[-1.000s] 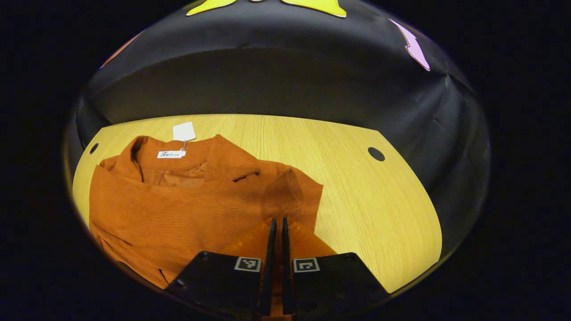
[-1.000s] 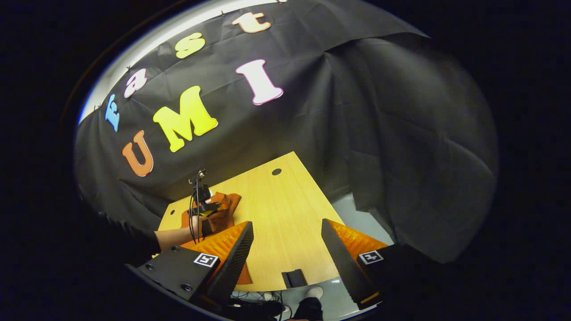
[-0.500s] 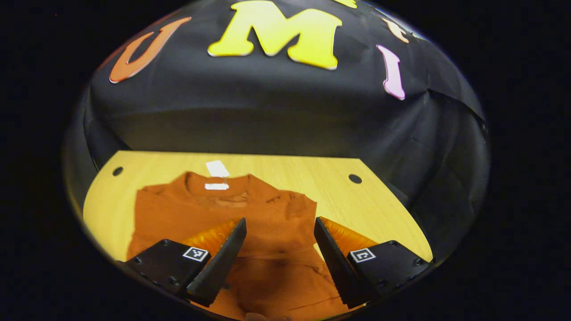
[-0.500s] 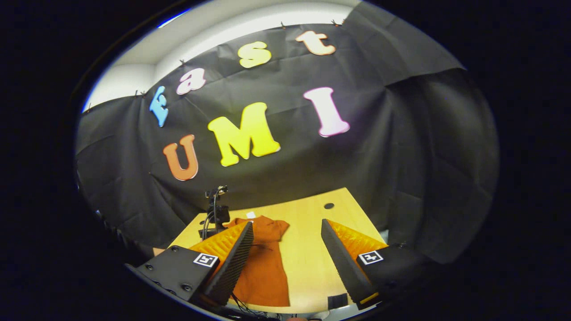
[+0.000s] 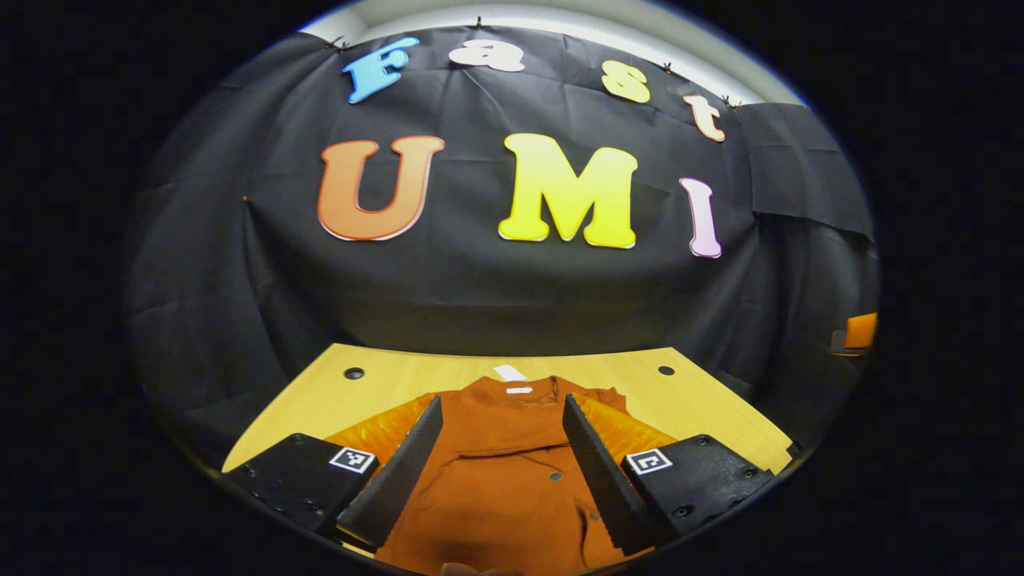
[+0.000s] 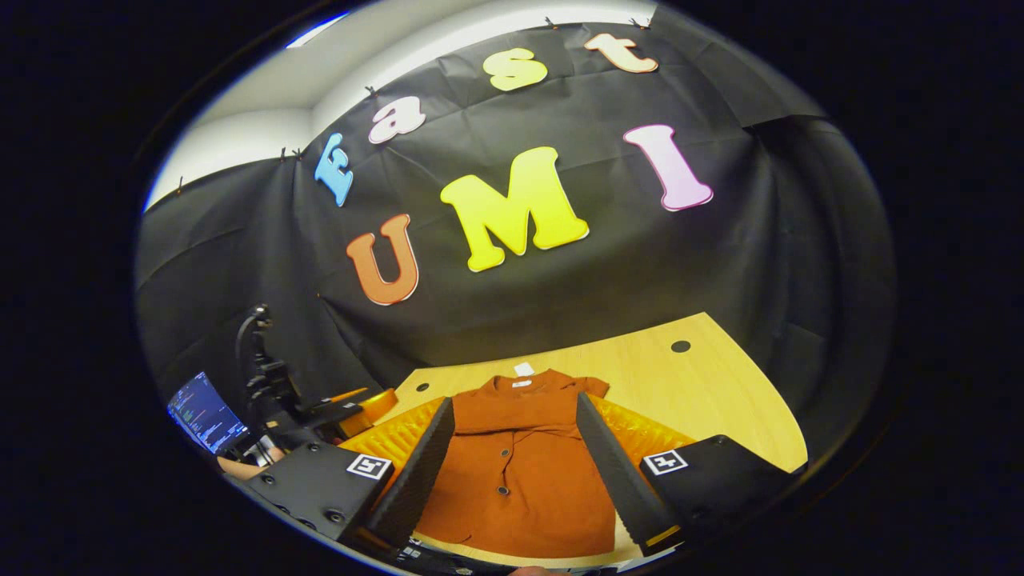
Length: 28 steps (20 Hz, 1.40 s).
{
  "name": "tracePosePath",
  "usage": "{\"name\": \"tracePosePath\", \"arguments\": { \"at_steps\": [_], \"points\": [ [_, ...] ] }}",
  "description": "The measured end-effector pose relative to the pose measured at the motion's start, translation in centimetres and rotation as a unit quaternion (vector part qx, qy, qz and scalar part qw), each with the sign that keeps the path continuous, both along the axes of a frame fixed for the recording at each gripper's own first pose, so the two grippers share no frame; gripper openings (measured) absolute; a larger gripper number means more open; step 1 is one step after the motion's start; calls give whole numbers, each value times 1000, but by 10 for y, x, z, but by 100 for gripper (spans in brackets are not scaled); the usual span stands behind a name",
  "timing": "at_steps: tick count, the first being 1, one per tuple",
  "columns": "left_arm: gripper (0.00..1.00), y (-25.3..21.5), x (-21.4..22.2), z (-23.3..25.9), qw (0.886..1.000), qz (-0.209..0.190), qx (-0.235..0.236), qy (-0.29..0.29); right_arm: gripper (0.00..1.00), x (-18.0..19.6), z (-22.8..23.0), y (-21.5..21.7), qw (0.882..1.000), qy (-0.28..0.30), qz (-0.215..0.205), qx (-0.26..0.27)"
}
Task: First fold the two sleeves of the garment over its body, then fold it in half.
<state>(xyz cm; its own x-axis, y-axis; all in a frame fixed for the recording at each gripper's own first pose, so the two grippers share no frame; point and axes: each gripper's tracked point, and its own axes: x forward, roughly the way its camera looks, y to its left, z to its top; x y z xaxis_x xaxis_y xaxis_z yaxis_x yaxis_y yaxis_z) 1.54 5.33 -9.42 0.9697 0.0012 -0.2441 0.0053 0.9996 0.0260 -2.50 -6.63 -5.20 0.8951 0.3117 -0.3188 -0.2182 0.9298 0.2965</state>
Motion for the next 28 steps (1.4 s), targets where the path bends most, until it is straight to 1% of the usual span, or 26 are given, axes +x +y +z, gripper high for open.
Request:
{"name": "tracePosePath", "arguments": {
  "at_steps": [2, 3, 4, 7, 8, 9, 10, 12, 14, 15, 16, 18, 19, 20, 21, 23, 24, 25, 26, 27, 28],
  "points": [
    [98, 23, -23, 9, 1000, 14, 15, -18, 98, -1, -7, 12, 1000, -3, 1, -17],
    [100, 33, -31, 12, 999, 19, 23, -23, 98, -1, -9, 17, 1000, -8, -1, -27],
    [98, 41, -39, 13, 999, 24, 22, -25, 98, -2, -12, 22, 999, -11, -3, -41],
    [98, 45, -44, 17, 999, 13, 8, -29, 98, -2, -23, 34, 998, -8, -8, -66],
    [100, 46, -43, 13, 1000, 4, 4, -27, 98, -2, -27, 36, 998, -3, -10, -69],
    [98, 46, -42, 5, 1000, -5, -2, -15, 98, -1, -33, 36, 997, 4, -13, -72],
    [98, 51, -43, -7, 1000, -10, -7, 0, 98, -1, -44, 32, 997, 18, -17, -78],
    [98, 64, -50, -41, 998, -14, -32, 50, 98, -7, -65, 19, 995, 47, -16, -86],
    [98, 74, -70, -79, 993, -24, -42, 103, 98, -18, -91, 1, 993, 77, -7, -92],
    [98, 79, -78, -97, 990, -27, -41, 131, 98, -23, -106, -11, 991, 95, -4, -99],
    [98, 84, -89, -118, 984, -28, -45, 172, 98, -29, -122, -24, 988, 115, -4, -103],
    [99, 89, -118, -152, 968, -44, -70, 235, 98, -43, -143, -40, 987, 144, -4, -77],
    [99, 94, -130, -167, 961, -45, -81, 261, 98, -50, -157, -47, 985, 164, -6, -60],
    [99, 103, -148, -187, 952, -40, -91, 288, 94, -60, -181, -60, 981, 189, -15, -53],
    [99, 106, -153, -201, 947, -44, -99, 303, 98, -66, -199, -72, 976, 208, -24, -57],
    [99, 104, -165, -223, 930, -59, -130, 340, 98, -81, -226, -89, 967, 244, -38, -64],
    [99, 103, -167, -234, 921, -61, -143, 358, 94, -87, -233, -93, 964, 255, -42, -66],
    [99, 106, -169, -243, 915, -55, -147, 372, 94, -92, -239, -97, 961, 265, -45, -69],
    [99, 109, -171, -249, 912, -51, -146, 379, 98, -95, -243, -103, 958, 272, -49, -76],
    [100, 109, -169, -243, 917, -54, -149, 367, 94, -96, -244, -106, 957, 275, -51, -78],
    [97, 107, -172, -245, 911, -52, -156, 378, 94, -98, -247, -107, 955, 280, -53, -80]
  ]
}}
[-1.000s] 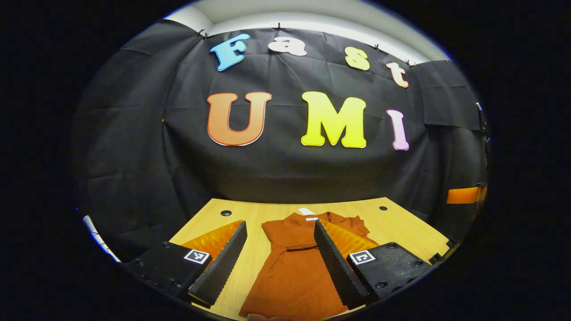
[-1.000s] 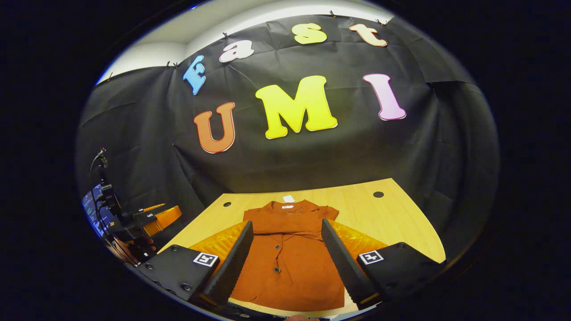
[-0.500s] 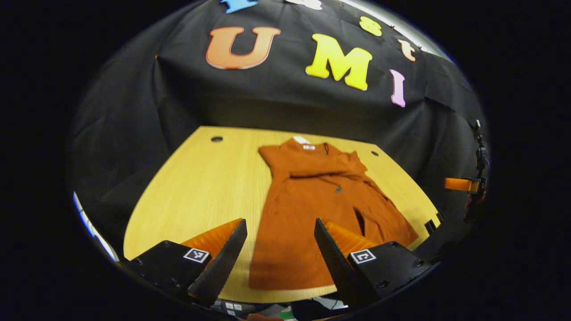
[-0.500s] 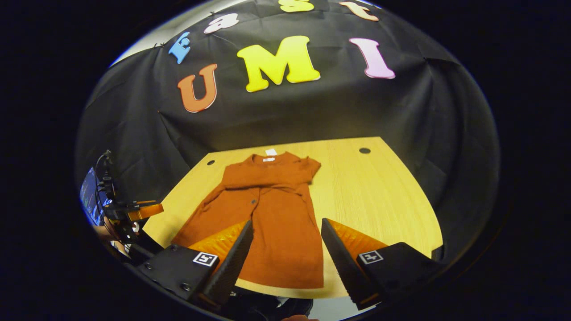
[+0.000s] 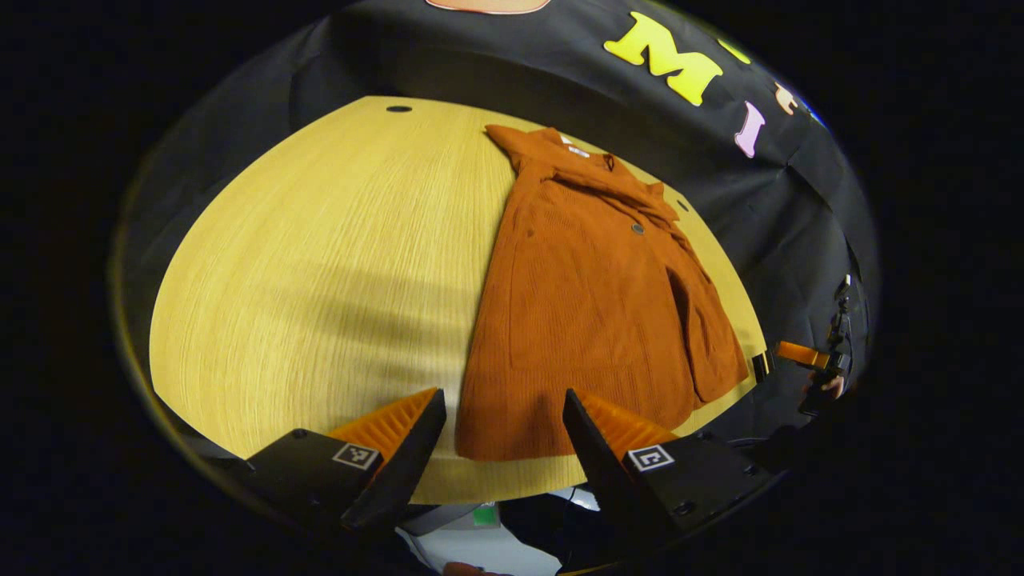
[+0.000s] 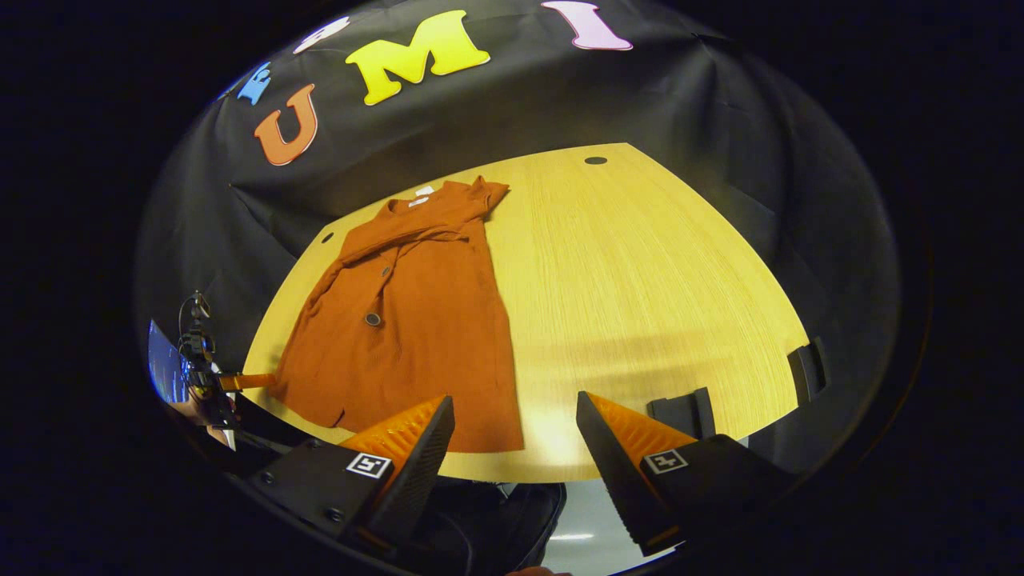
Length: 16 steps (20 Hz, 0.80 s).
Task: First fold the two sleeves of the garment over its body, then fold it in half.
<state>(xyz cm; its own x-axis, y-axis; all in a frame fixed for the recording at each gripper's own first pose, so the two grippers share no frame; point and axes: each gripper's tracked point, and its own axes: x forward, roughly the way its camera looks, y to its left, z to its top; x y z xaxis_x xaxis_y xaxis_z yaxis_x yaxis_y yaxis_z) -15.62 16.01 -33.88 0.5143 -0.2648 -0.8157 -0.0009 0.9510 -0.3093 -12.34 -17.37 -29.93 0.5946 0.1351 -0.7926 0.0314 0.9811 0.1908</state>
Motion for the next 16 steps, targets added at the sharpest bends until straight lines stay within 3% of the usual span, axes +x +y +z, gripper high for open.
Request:
{"name": "tracePosePath", "arguments": {
  "at_steps": [4, 6, 7, 8, 9, 11, 13, 14, 16],
  "points": [
    [99, -26, -9, 0, 1000, -11, -22, 13, 98, -5, -21, 7, 1000, 28, 6, -3],
    [96, -28, -8, -3, 1000, -7, -14, 15, 98, -6, -42, 13, 998, 51, 24, -20],
    [92, -29, -7, -5, 1000, -1, -15, 19, 94, -8, -51, 18, 997, 63, 36, -29],
    [89, -30, -7, -5, 1000, 5, -18, 23, 98, -10, -60, 22, 995, 76, 46, -37],
    [78, -31, -6, -7, 999, 12, -20, 26, 94, -11, -67, 27, 994, 87, 55, -41],
    [60, -29, -5, -8, 999, 24, -14, 32, 99, -3, -72, 28, 992, 90, 60, -66],
    [55, -30, -2, -11, 999, 31, -12, 37, 97, 1, -73, 30, 991, 95, 52, -79],
    [43, -32, -1, -12, 999, 30, -11, 40, 97, 2, -73, 35, 990, 98, 50, -84],
    [33, -34, 0, -15, 999, 25, 7, 45, 99, 1, -77, 44, 986, 102, 69, -109]
  ]
}}
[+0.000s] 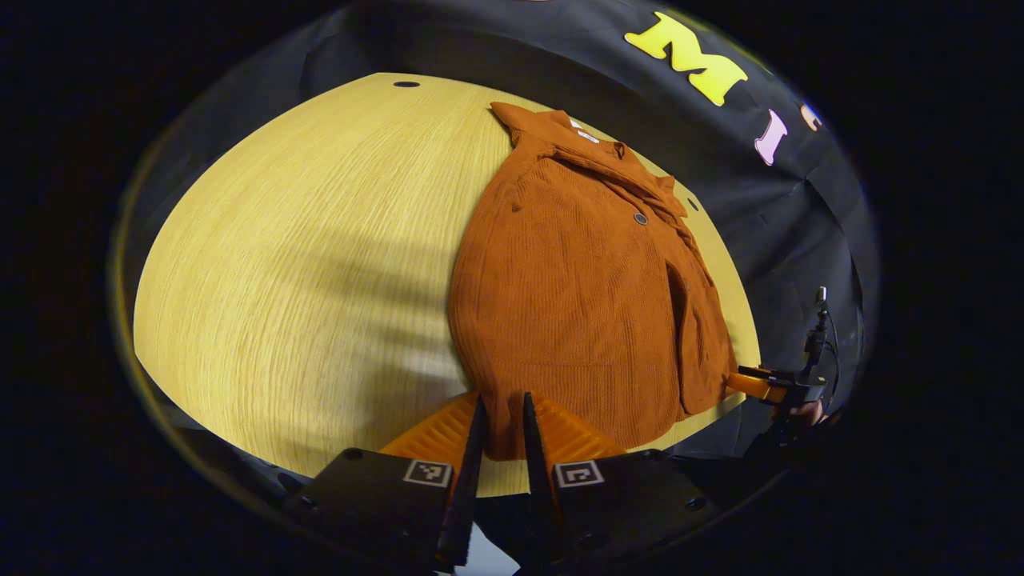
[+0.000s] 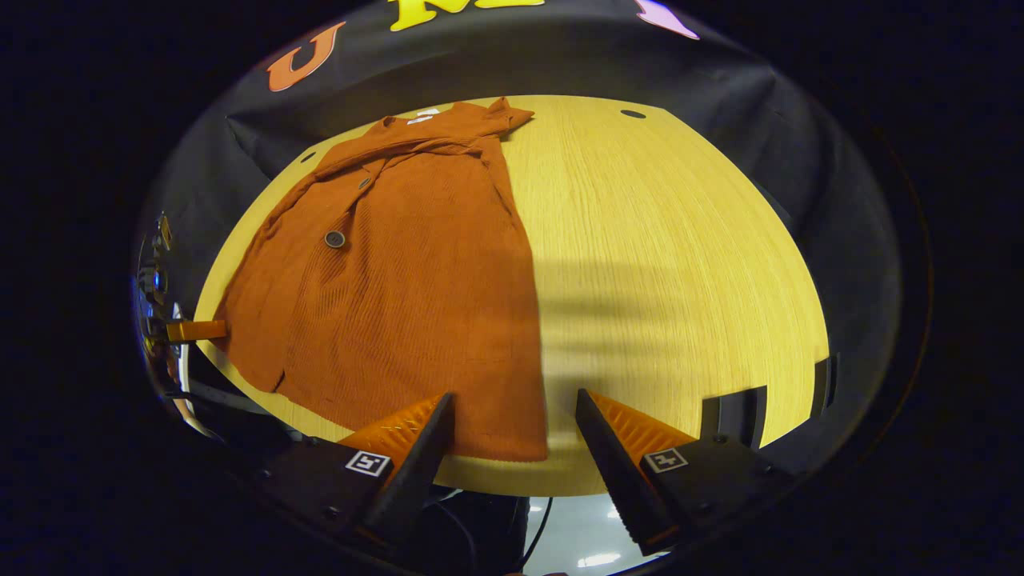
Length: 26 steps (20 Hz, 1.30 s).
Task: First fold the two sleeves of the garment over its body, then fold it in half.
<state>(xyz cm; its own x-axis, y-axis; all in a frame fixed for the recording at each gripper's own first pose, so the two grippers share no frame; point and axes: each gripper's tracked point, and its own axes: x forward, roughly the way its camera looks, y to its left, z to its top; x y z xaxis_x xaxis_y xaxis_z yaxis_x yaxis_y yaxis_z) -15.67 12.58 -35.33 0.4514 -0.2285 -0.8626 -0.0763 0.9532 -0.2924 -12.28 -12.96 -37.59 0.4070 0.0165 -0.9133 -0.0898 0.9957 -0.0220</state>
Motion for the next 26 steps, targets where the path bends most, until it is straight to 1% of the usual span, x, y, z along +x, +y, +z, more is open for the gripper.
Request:
{"name": "tracePosePath", "arguments": {
  "at_steps": [1, 2, 3, 4, 5, 6, 7, 8, 9, 11, 12, 16, 19, 22, 23, 24, 26],
  "points": [
    [24, 0, 0, -1, 1000, -5, 13, 1, 94, -1, -2, 5, 1000, 3, 9, -10],
    [21, -1, 0, -1, 1000, -15, 22, 1, 86, -1, -2, 10, 1000, 3, 20, -19],
    [16, -2, 0, -1, 999, -23, 33, 1, 75, -1, -4, 16, 1000, 4, 27, -15],
    [14, -2, 1, -3, 999, -28, 40, 2, 67, -1, -4, 18, 1000, 5, 22, -13],
    [11, -1, 1, -3, 999, -28, 44, 2, 48, -1, -2, 17, 1000, 7, 20, -9],
    [10, 0, 1, -3, 999, -23, 44, 3, 48, 1, -2, 16, 1000, 9, 13, -3],
    [7, -1, 2, -2, 999, -17, 41, 4, 46, 1, -2, 14, 1000, 14, -3, 11],
    [6, -2, 1, -2, 999, -12, 37, 6, 27, 3, -10, 14, 999, 17, -27, 33],
    [4, -4, 0, -2, 999, -11, 32, 9, 9, 3, -2, 14, 998, 24, -42, 48],
    [3, -2, -4, -1, 999, -9, 32, 10, 9, 4, -1, 13, 994, 35, -67, 73],
    [3, 0, -4, 0, 999, -6, 38, 10, 1, 1, -1, 16, 992, 43, -77, 90],
    [3, -4, -14, 23, 1000, -4, 28, 2, 1, -3, 25, 22, 984, 44, -91, 146],
    [3, -13, -34, 44, 1000, -13, 6, 3, 1, 3, 50, 21, 977, 41, -101, 181],
    [3, -19, -53, 60, 1000, -29, -9, 4, 1, 18, 76, 23, 969, 41, -115, 213],
    [3, -22, -55, 68, 999, -36, -15, -1, 1, 29, 92, 26, 965, 33, -123, 228],
    [3, -23, -52, 82, 999, -48, -19, -15, 1, 33, 107, 27, 963, 24, -127, 237],
    [3, -28, -38, 107, 996, -80, -11, -47, 0, 45, 142, 31, 958, -5, -130, 257]
  ]
}}
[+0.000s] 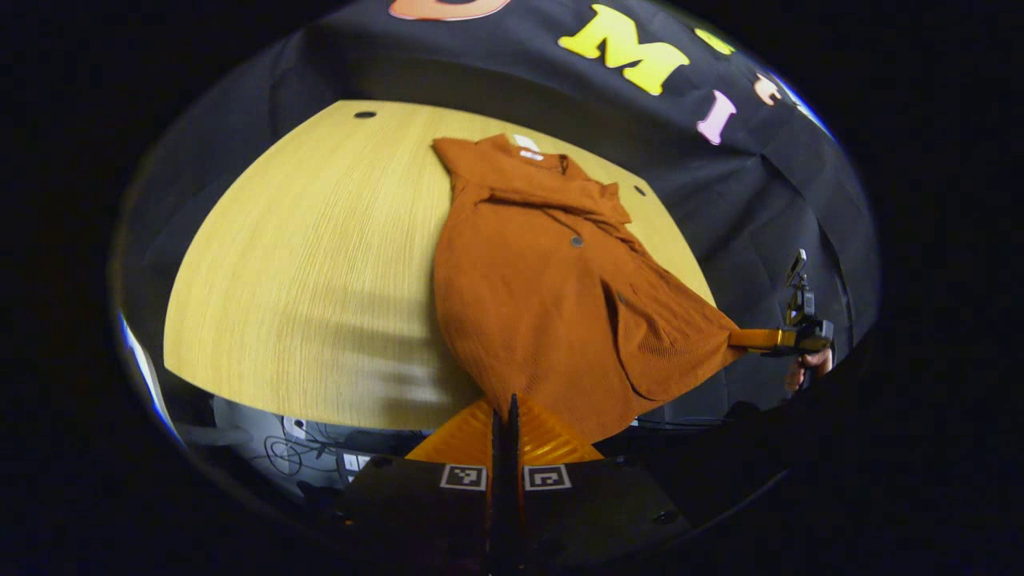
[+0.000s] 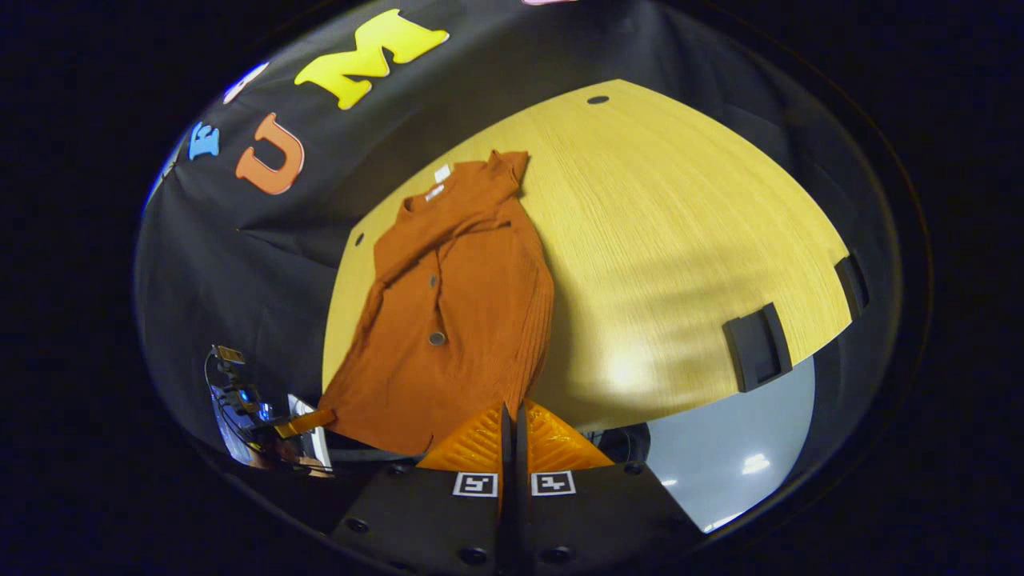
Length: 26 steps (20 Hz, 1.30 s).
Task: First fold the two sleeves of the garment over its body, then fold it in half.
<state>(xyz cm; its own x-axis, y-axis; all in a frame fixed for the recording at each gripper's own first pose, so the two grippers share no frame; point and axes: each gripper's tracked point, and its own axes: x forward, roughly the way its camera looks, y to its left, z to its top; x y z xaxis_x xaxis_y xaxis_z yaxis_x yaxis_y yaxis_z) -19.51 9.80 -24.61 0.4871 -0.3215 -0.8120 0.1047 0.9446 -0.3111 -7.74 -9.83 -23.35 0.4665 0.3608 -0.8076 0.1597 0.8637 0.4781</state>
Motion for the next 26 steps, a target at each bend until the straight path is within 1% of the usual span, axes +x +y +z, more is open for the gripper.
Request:
{"name": "tracePosePath", "arguments": {
  "at_steps": [2, 4, 6, 8, 10, 12, 14, 16, 18, 20, 21, 24, 25, 26],
  "points": [
    [3, -4, 15, 29, 998, -38, 14, -38, 0, 15, 33, 3, 999, -31, 3, 7],
    [3, -16, 34, 71, 994, -70, 23, -86, 1, 34, 65, 9, 998, -61, 15, 19],
    [3, -31, 48, 115, 988, -78, 20, -131, 1, 57, 106, 21, 995, -84, 21, 50],
    [3, -36, 59, 143, 984, -80, 18, -160, 0, 79, 142, 23, 991, -110, 33, 67],
    [3, -34, 80, 155, 983, -71, 27, -169, 1, 107, 171, 16, 987, -133, 31, 78],
    [3, -30, 110, 165, 986, -49, 21, -160, 0, 138, 191, 7, 984, -147, 22, 96],
    [3, -21, 149, 172, 989, -17, 9, -149, 0, 180, 198, -1, 982, -156, 19, 103],
    [3, -11, 189, 172, 991, 1, 4, -134, 1, 226, 200, -2, 981, -157, 27, 108],
    [3, 1, 234, 173, 991, 8, 17, -133, 1, 276, 189, -1, 982, -152, 34, 105],
    [3, 13, 289, 160, 991, 17, 28, -126, 1, 325, 173, 2, 983, -147, 46, 96],
    [3, 16, 313, 149, 992, 19, 32, -120, 1, 349, 160, 3, 984, -143, 53, 88],
    [3, 36, 367, 104, 994, 27, 54, -90, 1, 419, 116, 12, 987, -124, 64, 81],
    [9, 39, 383, 86, 995, 31, 53, -79, 1, 437, 97, 17, 988, -113, 69, 78],
    [3, 41, 401, 63, 996, 28, 48, -63, 1, 454, 75, 20, 989, -101, 76, 73]
  ]
}}
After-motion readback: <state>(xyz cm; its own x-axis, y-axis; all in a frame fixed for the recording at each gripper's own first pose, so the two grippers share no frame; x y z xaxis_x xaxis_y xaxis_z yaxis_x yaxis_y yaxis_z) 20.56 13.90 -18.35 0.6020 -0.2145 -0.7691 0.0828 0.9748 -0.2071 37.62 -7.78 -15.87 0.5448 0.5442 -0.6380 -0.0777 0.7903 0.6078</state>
